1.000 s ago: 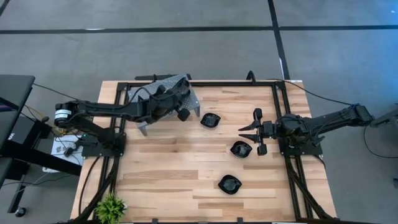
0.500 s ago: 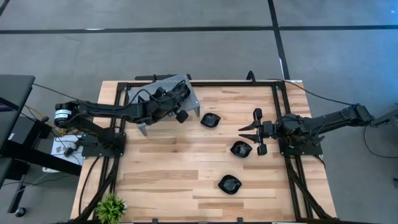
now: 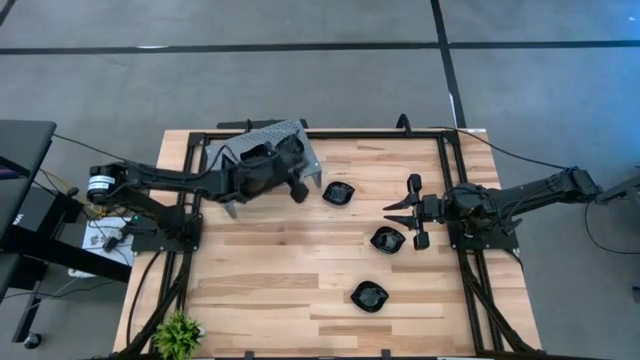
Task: Pick & Place Mini shaped plates
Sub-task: Stack the black leaf plate on top of the black leaf plate on the shelf
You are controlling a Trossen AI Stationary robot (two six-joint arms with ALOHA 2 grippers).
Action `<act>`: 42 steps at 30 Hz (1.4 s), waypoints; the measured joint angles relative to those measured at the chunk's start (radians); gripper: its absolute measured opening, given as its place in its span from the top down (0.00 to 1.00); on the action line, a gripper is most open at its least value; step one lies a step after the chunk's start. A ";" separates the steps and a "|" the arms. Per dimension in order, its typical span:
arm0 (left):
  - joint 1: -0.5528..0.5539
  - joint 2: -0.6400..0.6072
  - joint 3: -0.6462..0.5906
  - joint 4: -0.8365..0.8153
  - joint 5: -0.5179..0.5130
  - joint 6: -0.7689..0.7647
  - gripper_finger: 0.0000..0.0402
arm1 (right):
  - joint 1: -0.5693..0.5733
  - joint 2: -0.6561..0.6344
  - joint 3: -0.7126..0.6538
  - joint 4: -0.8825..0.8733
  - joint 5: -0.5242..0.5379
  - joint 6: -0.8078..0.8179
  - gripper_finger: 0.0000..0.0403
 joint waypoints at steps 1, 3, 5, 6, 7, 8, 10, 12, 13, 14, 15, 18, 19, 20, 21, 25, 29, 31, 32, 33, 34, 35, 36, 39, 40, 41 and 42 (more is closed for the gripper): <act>-0.018 0.000 0.000 0.021 0.062 0.000 0.81 | 0.000 0.000 0.000 0.000 0.000 0.000 0.80; -0.063 0.009 0.001 0.043 0.152 -0.003 0.82 | 0.000 0.000 0.000 0.000 0.000 -0.008 0.80; -0.119 0.029 0.001 0.043 0.187 -0.012 0.82 | 0.000 0.000 0.000 0.001 0.000 -0.041 0.80; -0.149 0.046 0.001 0.054 0.192 -0.018 0.83 | 0.000 0.000 0.000 0.003 0.000 -0.057 0.80; -0.178 0.068 0.001 0.066 0.193 -0.020 0.83 | 0.000 0.000 0.000 0.003 0.000 -0.068 0.80; -0.205 0.097 0.001 0.095 0.193 -0.021 0.83 | 0.000 0.000 0.000 0.005 0.000 -0.076 0.80; -0.248 0.167 0.001 0.179 0.193 -0.003 0.84 | 0.000 0.000 0.000 0.012 0.000 -0.079 0.80; -0.275 0.244 0.003 0.273 0.193 0.036 0.83 | 0.000 0.000 0.000 0.022 0.000 -0.079 0.80; -0.281 0.279 0.014 0.287 0.185 0.062 0.82 | 0.000 0.000 0.000 0.031 0.000 -0.079 0.80; -0.283 0.313 0.029 0.288 0.170 0.089 0.81 | 0.000 0.000 0.000 0.041 0.000 -0.079 0.80; -0.281 0.342 0.042 0.288 0.153 0.112 0.80 | 0.000 0.000 0.000 0.047 0.000 -0.079 0.80; -0.257 0.428 0.083 0.292 0.143 0.164 0.75 | 0.000 0.000 0.000 0.047 0.000 -0.079 0.80; -0.245 0.451 0.090 0.292 0.142 0.182 0.72 | 0.000 0.000 0.000 0.047 0.000 -0.079 0.80; -0.230 0.471 0.093 0.289 0.142 0.197 0.70 | 0.000 0.000 0.000 0.047 0.000 -0.080 0.80; -0.211 0.495 0.100 0.293 0.143 0.200 0.68 | 0.000 0.000 0.000 0.047 0.000 -0.080 0.80; -0.128 0.558 0.099 0.291 0.141 0.197 0.60 | 0.000 0.000 0.000 0.046 0.000 -0.080 0.80; -0.072 0.614 0.099 0.288 0.141 0.197 0.57 | 0.000 0.000 0.000 0.045 0.000 -0.080 0.80; -0.060 0.637 0.099 0.290 0.142 0.196 0.58 | 0.000 0.000 0.000 0.044 0.000 -0.079 0.80; -0.055 0.648 0.099 0.291 0.143 0.195 0.58 | 0.000 0.000 0.000 0.043 0.000 -0.079 0.80; -0.053 0.658 0.099 0.290 0.142 0.195 0.59 | 0.000 0.000 0.000 0.039 0.000 -0.079 0.80; -0.051 0.668 0.099 0.290 0.143 0.195 0.60 | 0.000 0.000 0.000 0.035 0.000 -0.079 0.80; -0.049 0.675 0.099 0.289 0.142 0.195 0.60 | 0.000 0.000 0.000 0.031 0.000 -0.079 0.80; -0.047 0.680 0.099 0.291 0.142 0.195 0.61 | 0.000 0.000 0.000 0.027 0.000 -0.079 0.80; -0.045 0.681 0.099 0.292 0.142 0.196 0.63 | 0.000 0.000 0.000 0.024 0.000 -0.079 0.80; -0.041 0.681 0.099 0.294 0.142 0.204 0.64 | 0.000 0.000 0.000 0.024 0.000 -0.079 0.80; -0.039 0.679 0.099 0.292 0.143 0.210 0.64 | 0.000 0.000 0.000 0.024 0.000 -0.079 0.80; -0.037 0.677 0.099 0.288 0.142 0.210 0.66 | 0.000 0.000 0.000 0.024 0.000 -0.079 0.80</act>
